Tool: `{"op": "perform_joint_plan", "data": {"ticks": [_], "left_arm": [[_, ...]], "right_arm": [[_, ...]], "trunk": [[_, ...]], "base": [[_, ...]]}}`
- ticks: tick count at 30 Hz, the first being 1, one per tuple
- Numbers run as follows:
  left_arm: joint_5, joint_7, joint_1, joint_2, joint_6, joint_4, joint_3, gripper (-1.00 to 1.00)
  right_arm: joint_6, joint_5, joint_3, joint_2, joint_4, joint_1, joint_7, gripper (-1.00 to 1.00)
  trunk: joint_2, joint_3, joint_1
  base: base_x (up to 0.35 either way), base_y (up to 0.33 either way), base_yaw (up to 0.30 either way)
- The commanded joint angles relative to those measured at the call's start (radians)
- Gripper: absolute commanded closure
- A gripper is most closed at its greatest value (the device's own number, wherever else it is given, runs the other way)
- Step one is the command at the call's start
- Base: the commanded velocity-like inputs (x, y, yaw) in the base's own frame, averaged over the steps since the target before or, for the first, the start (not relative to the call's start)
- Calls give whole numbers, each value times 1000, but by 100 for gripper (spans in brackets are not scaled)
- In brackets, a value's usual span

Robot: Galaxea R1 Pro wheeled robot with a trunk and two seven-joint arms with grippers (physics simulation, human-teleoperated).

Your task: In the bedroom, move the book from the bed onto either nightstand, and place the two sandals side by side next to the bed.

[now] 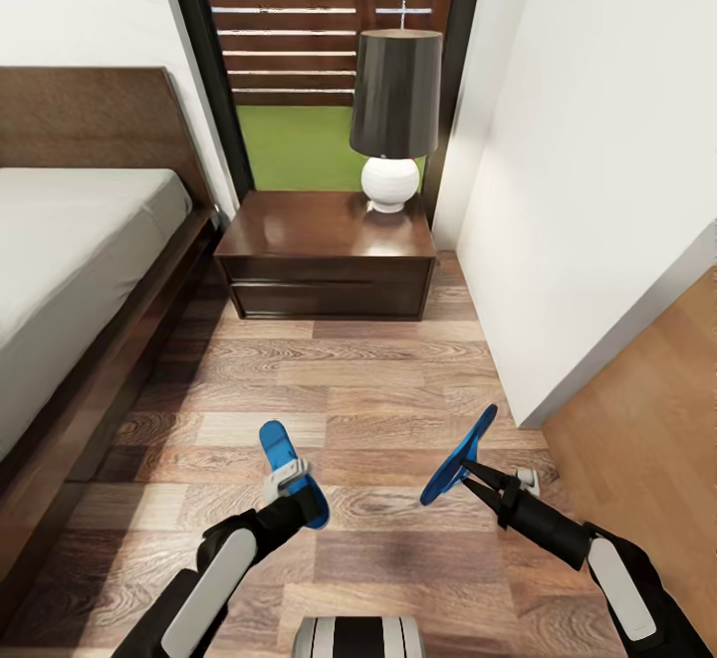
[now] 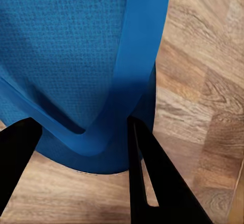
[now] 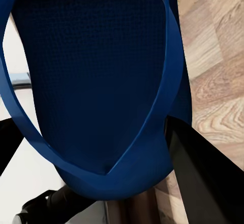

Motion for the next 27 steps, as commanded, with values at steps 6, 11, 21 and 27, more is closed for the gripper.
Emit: {"op": "perform_joint_plan", "data": {"ticks": [6,11,21,27], "left_arm": [[-152,11,0,2,1,2,-81,100],[-191,9,2,38,0,9,-98,100],[-254,-424,10,188,-6,87,-106,100],[-330,-508,10,184,-6,120,-108,100]], "right_arm": [[4,2,1,1,0,0,-3,100],[4,76,73,0,0,0,-4,100],[5,204,135,-2,10,0,-5,100],[5,343,130,-14,18,0,2,100]], "trunk": [[1,23,-3],[2,42,-5],[5,81,-10],[6,104,-12]], "base": [[0,0,0],[0,0,0],[0,0,0],[0,0,0]]}}
